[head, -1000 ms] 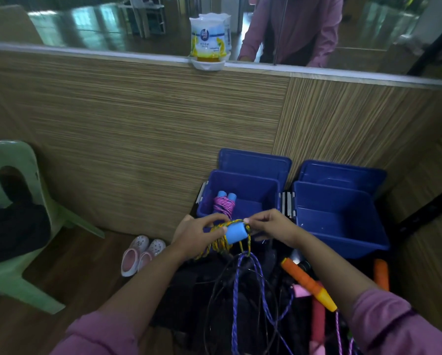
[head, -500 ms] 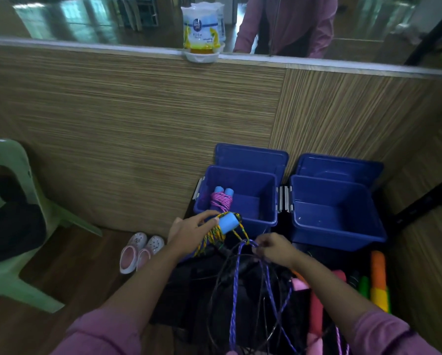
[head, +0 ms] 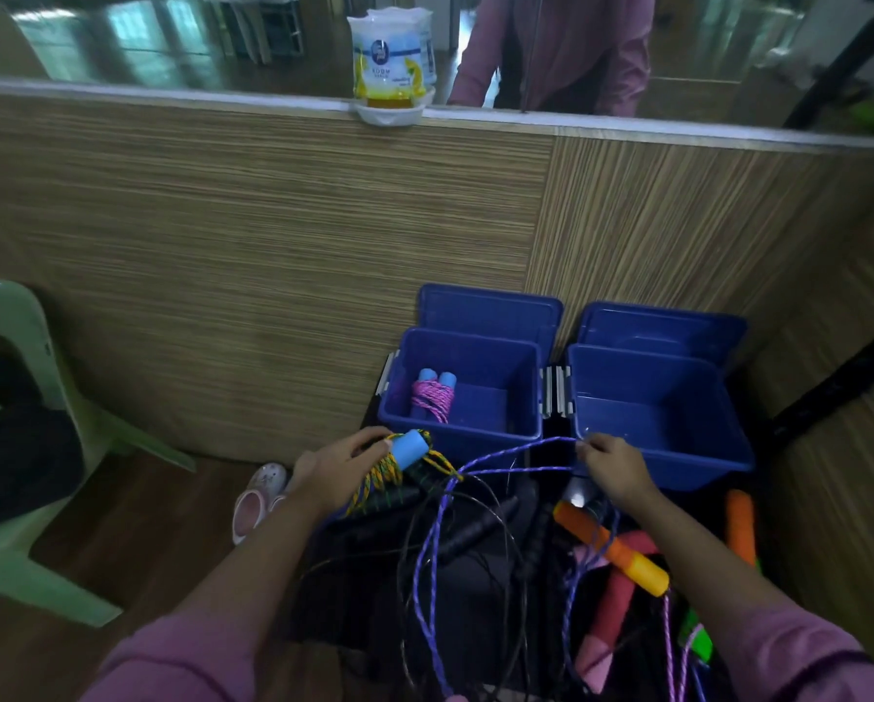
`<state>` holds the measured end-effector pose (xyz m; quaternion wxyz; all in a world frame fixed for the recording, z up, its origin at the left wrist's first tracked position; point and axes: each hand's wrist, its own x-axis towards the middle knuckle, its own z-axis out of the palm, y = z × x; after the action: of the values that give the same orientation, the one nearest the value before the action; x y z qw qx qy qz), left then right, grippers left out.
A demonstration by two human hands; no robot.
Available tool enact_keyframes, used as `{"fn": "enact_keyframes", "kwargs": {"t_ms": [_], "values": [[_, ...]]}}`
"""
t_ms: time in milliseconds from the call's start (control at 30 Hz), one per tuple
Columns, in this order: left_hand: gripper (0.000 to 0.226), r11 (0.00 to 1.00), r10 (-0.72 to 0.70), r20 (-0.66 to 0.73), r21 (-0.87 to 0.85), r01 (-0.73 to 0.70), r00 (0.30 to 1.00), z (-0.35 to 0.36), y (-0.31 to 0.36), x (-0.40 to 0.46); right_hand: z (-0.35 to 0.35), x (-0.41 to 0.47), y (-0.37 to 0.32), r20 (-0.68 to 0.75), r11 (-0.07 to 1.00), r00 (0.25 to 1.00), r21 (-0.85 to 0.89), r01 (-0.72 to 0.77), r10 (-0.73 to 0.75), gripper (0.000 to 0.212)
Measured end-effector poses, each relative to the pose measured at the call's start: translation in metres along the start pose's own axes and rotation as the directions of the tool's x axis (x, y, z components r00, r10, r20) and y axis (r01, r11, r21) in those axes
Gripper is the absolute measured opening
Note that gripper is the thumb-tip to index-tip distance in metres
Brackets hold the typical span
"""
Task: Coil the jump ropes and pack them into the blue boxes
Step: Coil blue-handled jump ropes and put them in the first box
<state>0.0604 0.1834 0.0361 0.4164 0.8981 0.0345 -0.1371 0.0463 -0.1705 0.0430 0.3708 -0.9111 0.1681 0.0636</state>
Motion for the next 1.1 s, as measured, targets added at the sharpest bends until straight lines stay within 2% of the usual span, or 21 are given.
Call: {"fn": "enact_keyframes", "kwargs": {"t_ms": [133,267,333,433,533,633,700,733,800,867,1000,1100], "values": [[0.034,0.999,0.025,-0.003,0.038,-0.025,1.0,0.003,0.014,-0.006,0.008,-0.002,-0.004,0.145,0.992,0.989,-0.121,0.023,-0.006,0.019],[0.041,0.999,0.033,0.029,-0.021,-0.032,0.999,0.01,0.013,-0.003,0.022,-0.003,-0.014,0.254,0.937,0.967,-0.333,0.105,-0.019,0.021],[0.044,1.0,0.026,0.031,-0.01,-0.026,0.999,0.013,0.008,0.001,0.033,-0.006,-0.026,0.286,0.85,0.954,-0.478,0.223,-0.09,0.033],[0.047,0.998,0.039,0.028,0.049,-0.041,0.999,0.011,0.015,-0.001,0.059,-0.015,-0.043,0.335,0.653,0.888,-0.603,0.458,-0.314,0.06],[0.044,0.986,0.059,0.01,0.158,-0.06,0.998,0.007,0.022,-0.007,0.085,-0.023,-0.056,0.395,0.532,0.777,-0.571,0.625,-0.49,0.083],[0.037,0.964,0.091,0.002,0.252,-0.089,0.996,0.004,0.027,-0.012,0.105,-0.027,-0.061,0.423,0.488,0.755,-0.583,0.65,-0.5,0.083],[0.036,0.959,0.084,-0.009,0.274,-0.078,0.996,0.003,0.028,-0.013,0.115,-0.026,-0.06,0.443,0.504,0.782,-0.6,0.622,-0.438,0.08],[0.037,0.956,0.088,-0.012,0.283,-0.081,0.996,0.002,0.028,-0.014,0.119,-0.023,-0.058,0.457,0.559,0.796,-0.567,0.605,-0.397,0.079],[0.04,0.947,0.109,-0.028,0.307,-0.095,0.994,0.002,0.029,-0.015,0.125,-0.018,-0.055,0.479,0.748,0.808,-0.381,0.544,-0.343,0.068],[0.047,0.937,0.13,-0.04,0.33,-0.11,0.991,0.003,0.031,-0.016,0.126,-0.019,-0.056,0.504,0.853,0.799,-0.207,0.48,-0.327,0.045],[0.064,0.917,0.107,-0.068,0.392,-0.072,0.992,0.0,0.03,-0.015,0.115,-0.019,-0.054,0.454,0.904,0.826,-0.095,0.417,-0.333,0.023],[0.047,0.905,0.073,-0.103,0.424,-0.023,0.992,-0.004,0.027,-0.016,0.094,-0.009,-0.048,0.402,0.923,0.864,-0.103,0.371,-0.303,0.009]]}}
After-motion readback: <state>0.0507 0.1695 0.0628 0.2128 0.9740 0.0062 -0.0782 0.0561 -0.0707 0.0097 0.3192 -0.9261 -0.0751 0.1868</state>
